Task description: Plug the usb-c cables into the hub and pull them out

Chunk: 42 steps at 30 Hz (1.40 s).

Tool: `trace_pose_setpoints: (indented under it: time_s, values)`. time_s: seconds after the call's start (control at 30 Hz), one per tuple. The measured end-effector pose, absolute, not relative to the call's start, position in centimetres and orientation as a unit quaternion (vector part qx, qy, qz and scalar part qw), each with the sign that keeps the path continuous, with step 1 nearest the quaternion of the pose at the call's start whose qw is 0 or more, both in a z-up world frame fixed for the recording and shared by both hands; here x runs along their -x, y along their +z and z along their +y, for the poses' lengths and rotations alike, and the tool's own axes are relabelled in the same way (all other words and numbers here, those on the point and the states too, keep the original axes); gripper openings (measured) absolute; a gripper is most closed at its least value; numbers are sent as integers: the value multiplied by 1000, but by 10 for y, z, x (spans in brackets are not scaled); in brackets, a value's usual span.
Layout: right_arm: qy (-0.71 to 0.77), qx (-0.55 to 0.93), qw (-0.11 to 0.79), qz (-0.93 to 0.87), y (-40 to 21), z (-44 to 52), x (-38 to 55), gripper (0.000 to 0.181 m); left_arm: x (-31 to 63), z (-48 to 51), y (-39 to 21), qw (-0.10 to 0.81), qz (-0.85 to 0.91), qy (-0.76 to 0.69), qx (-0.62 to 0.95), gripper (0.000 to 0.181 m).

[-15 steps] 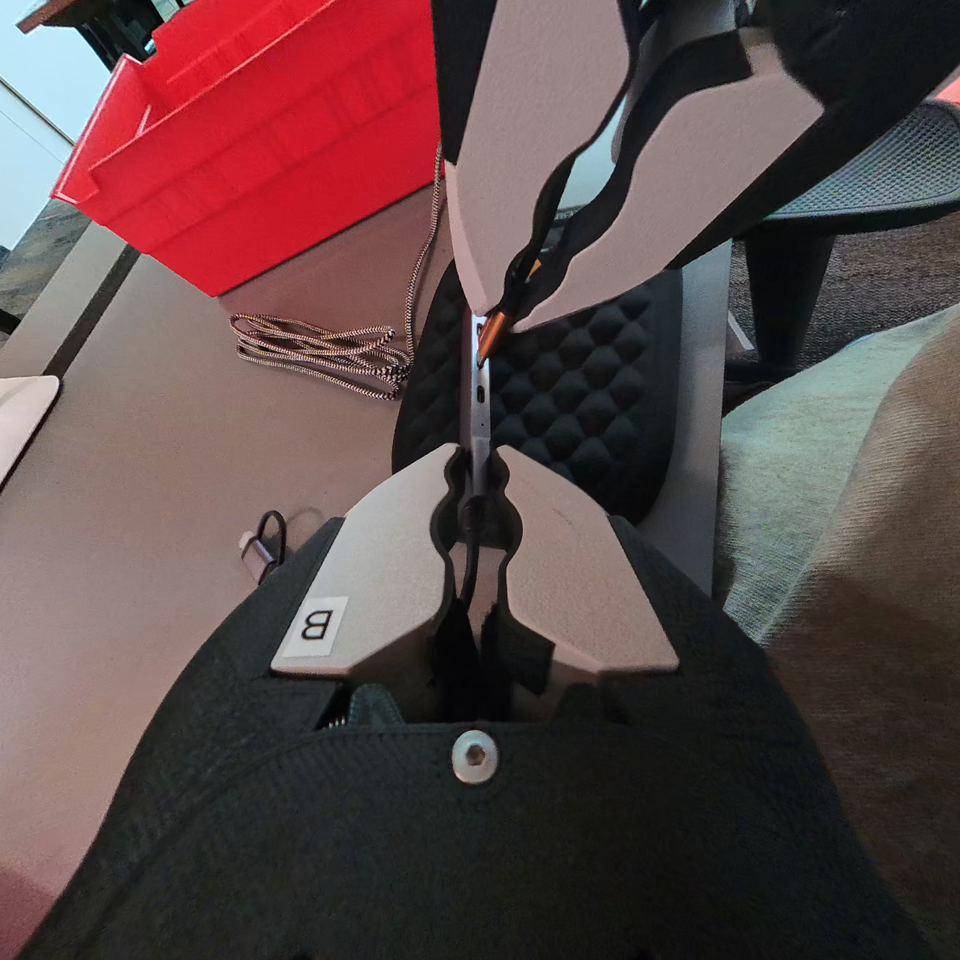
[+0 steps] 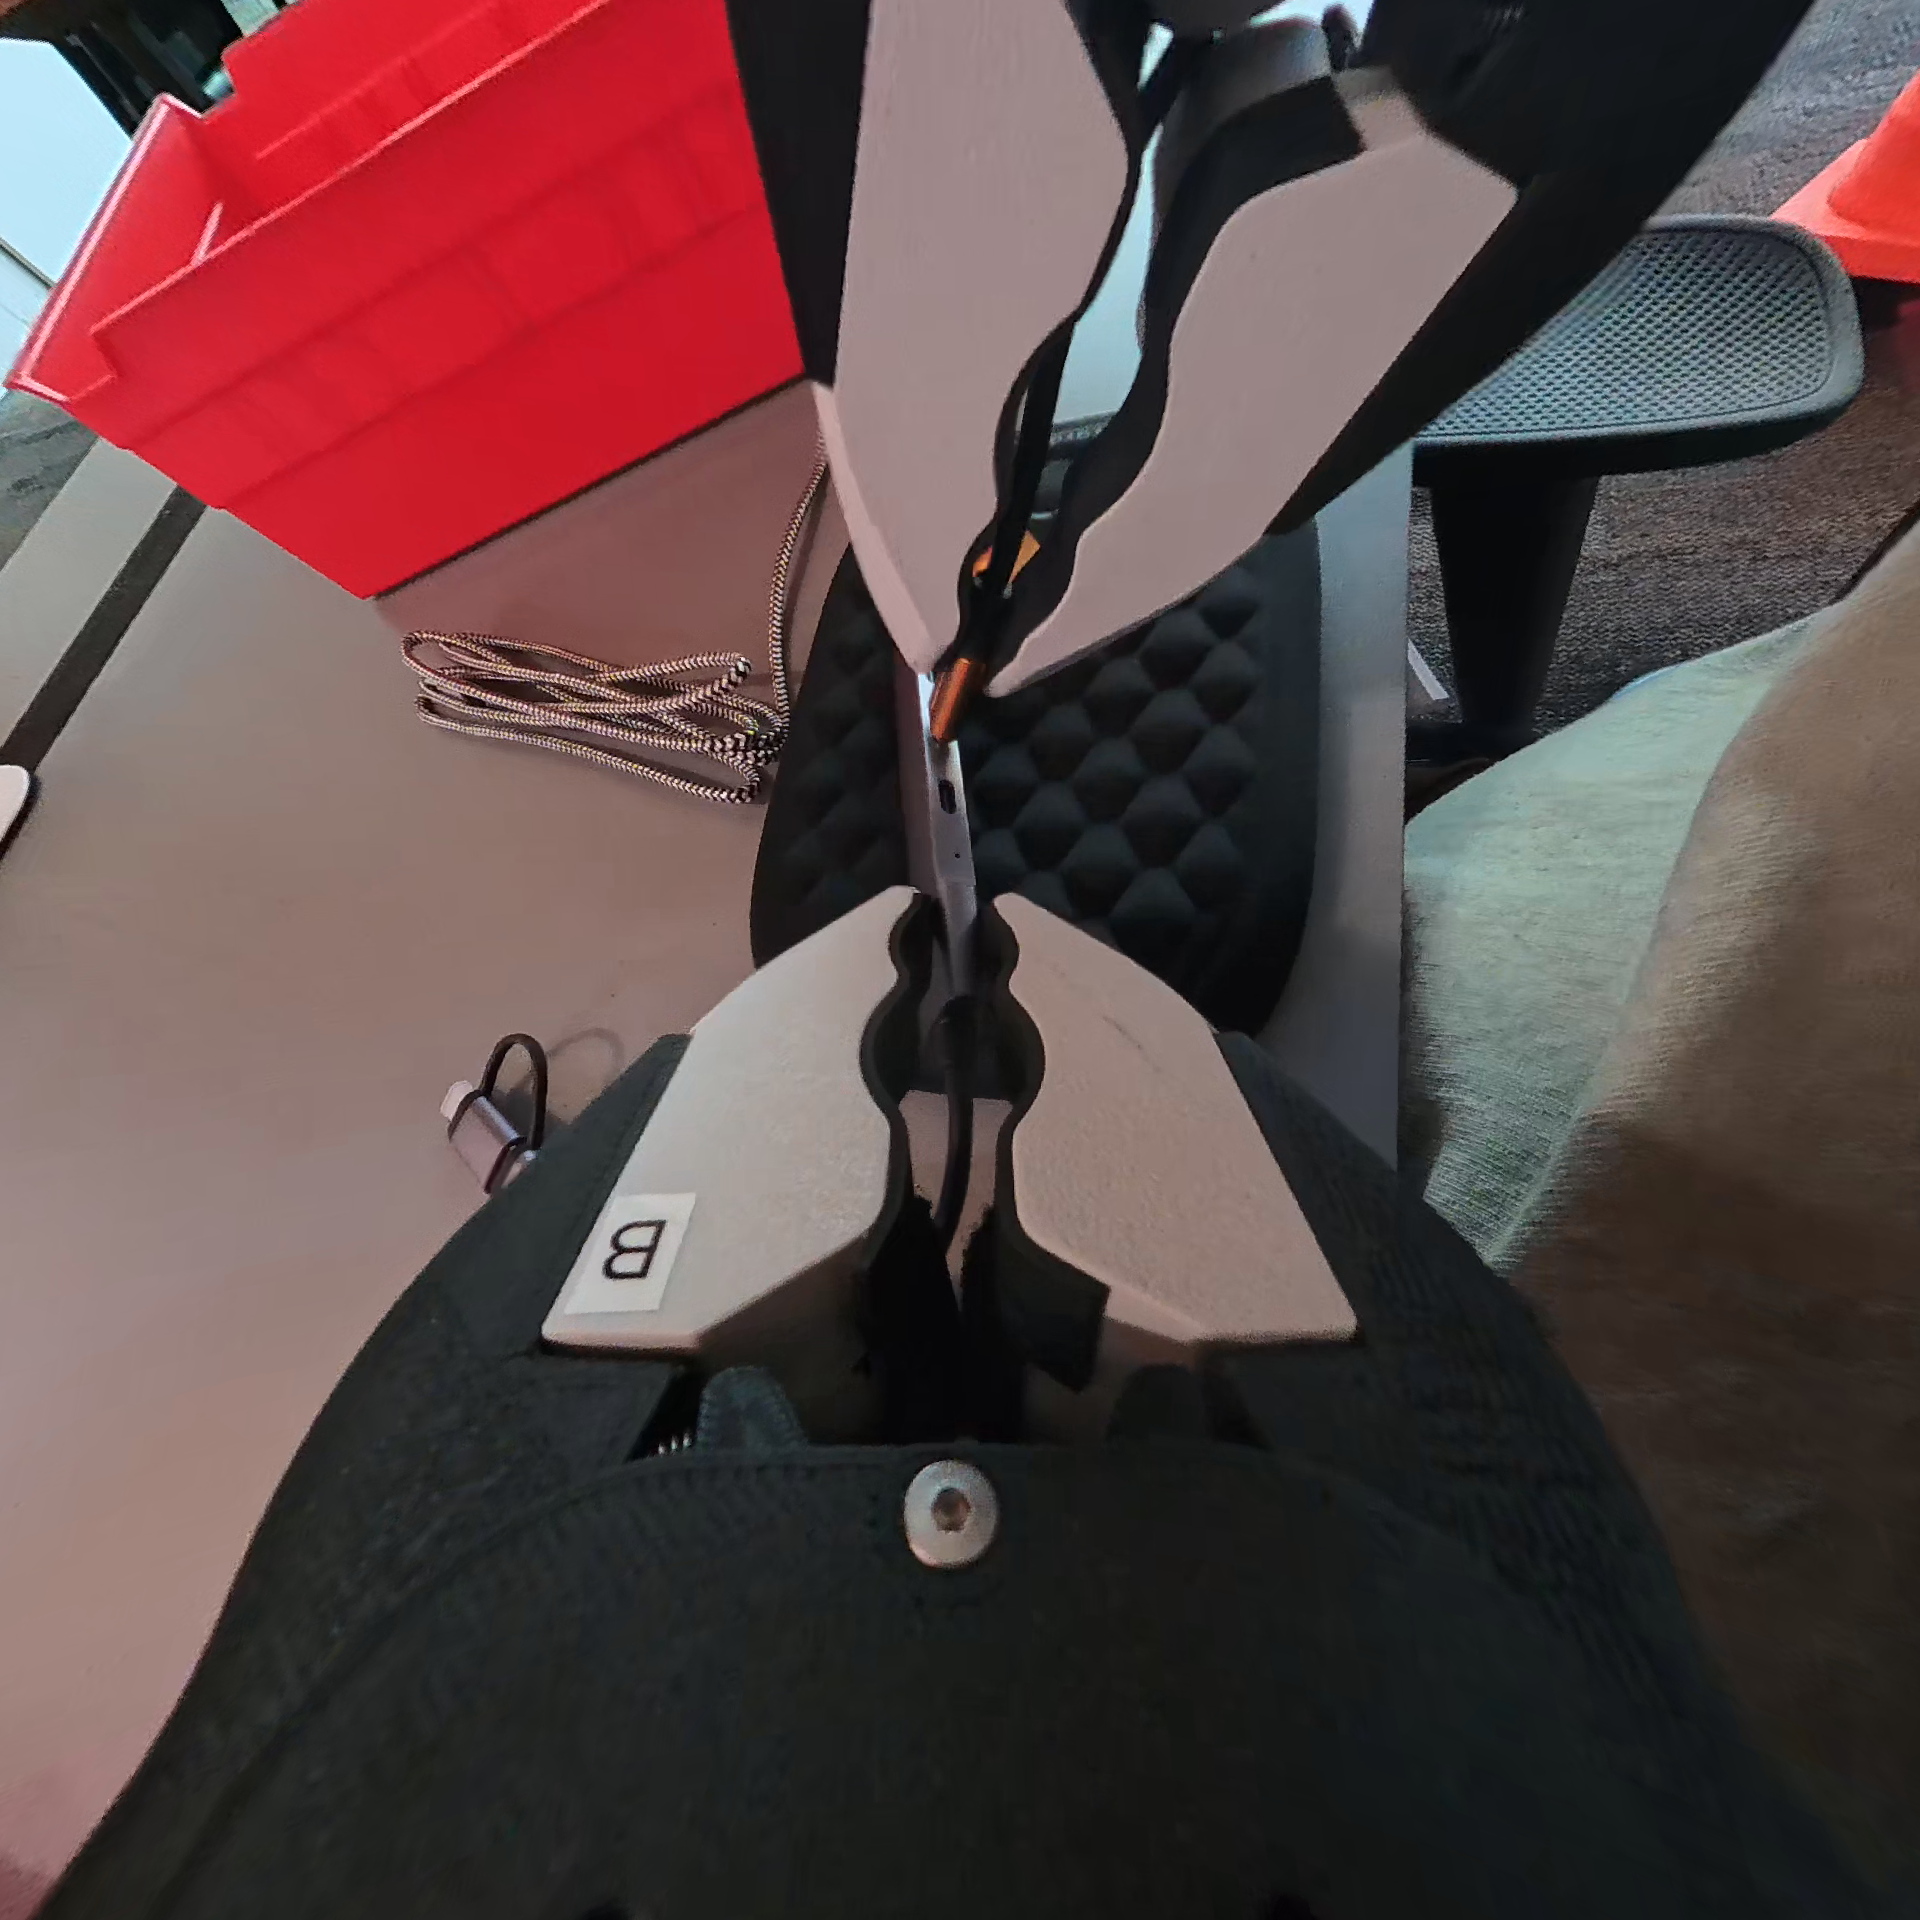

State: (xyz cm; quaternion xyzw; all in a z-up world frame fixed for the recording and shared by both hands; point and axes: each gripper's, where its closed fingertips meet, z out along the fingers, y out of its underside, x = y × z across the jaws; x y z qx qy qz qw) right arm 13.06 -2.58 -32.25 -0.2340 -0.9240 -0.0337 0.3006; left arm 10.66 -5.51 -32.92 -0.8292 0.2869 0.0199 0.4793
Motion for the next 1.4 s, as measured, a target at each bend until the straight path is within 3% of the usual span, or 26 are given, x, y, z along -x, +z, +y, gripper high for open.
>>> trace_pose_setpoints:
  time_s: [0.53,0.73,0.77,0.83,0.97,1.07,1.1,1.17,1.2,1.23,1.27,1.4]
  values:
    - [6,247,116,-962,-343,-22,-115,7,-101,-53,-335,470,256,-28,844,5]
    - [72,243,117,-960,-338,-22,-114,7,-100,-53,-332,477,250,-36,842,6]
    - [88,242,121,-959,-336,-23,-115,9,-100,-53,-330,478,248,-41,842,6]
    - [115,250,125,-953,-330,-23,-118,32,-100,-54,-330,475,243,-56,844,6]
    - [141,214,182,-949,-315,-19,-112,19,-100,-53,-329,475,242,-60,844,7]
    - [149,188,175,-955,-316,-25,-111,7,-99,-53,-330,471,239,-66,846,7]
    - [153,188,168,-955,-316,-26,-111,7,-100,-54,-333,463,240,-70,850,11]
    - [162,201,154,-954,-316,-26,-110,7,-98,-51,-345,425,236,-61,872,37]
    - [165,209,144,-953,-316,-26,-109,7,-100,-51,-350,407,244,-62,878,35]
    - [165,213,135,-953,-317,-26,-109,7,-103,-51,-348,414,253,-68,872,16]
    - [161,217,130,-954,-317,-26,-107,7,-98,-49,-346,424,243,-58,871,10]
    - [129,222,117,-959,-321,-27,-105,6,-96,-49,-350,423,250,-18,871,7]
